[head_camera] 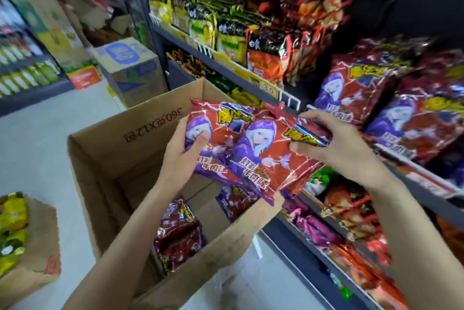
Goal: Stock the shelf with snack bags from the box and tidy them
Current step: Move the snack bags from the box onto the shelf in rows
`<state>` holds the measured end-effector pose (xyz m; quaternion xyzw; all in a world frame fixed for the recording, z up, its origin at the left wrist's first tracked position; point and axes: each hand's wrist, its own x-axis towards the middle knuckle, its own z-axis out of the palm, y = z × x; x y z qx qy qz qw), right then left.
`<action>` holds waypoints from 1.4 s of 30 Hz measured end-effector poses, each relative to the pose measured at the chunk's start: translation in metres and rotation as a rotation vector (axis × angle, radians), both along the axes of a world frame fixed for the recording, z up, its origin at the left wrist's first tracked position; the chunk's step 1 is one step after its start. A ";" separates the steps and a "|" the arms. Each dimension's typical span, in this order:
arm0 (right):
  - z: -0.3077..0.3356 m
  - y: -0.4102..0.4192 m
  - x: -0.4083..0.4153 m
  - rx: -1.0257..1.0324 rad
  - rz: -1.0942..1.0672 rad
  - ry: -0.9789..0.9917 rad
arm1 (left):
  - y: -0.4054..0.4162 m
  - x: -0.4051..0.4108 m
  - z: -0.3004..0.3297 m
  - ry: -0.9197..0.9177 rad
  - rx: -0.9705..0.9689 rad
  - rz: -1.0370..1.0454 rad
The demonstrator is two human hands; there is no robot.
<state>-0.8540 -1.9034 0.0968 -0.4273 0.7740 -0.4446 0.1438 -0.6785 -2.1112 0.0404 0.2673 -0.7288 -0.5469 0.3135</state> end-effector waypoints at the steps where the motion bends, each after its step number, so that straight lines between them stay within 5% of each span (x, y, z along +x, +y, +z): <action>1: 0.005 0.018 -0.001 -0.030 -0.020 -0.001 | 0.011 -0.007 0.006 0.034 0.016 -0.023; 15: 0.015 0.331 -0.020 0.014 -0.233 0.047 | 0.278 -0.106 0.010 0.045 -0.101 -0.232; 26: 0.039 0.566 -0.032 0.027 -0.684 0.142 | 0.494 -0.196 0.038 0.094 -0.261 -0.419; 33: 0.059 0.667 -0.051 0.156 -0.948 0.413 | 0.561 -0.242 0.051 0.131 -0.278 -0.507; 42: 0.055 0.677 -0.167 0.454 -0.742 0.430 | 0.595 -0.266 0.053 0.080 -0.225 -0.646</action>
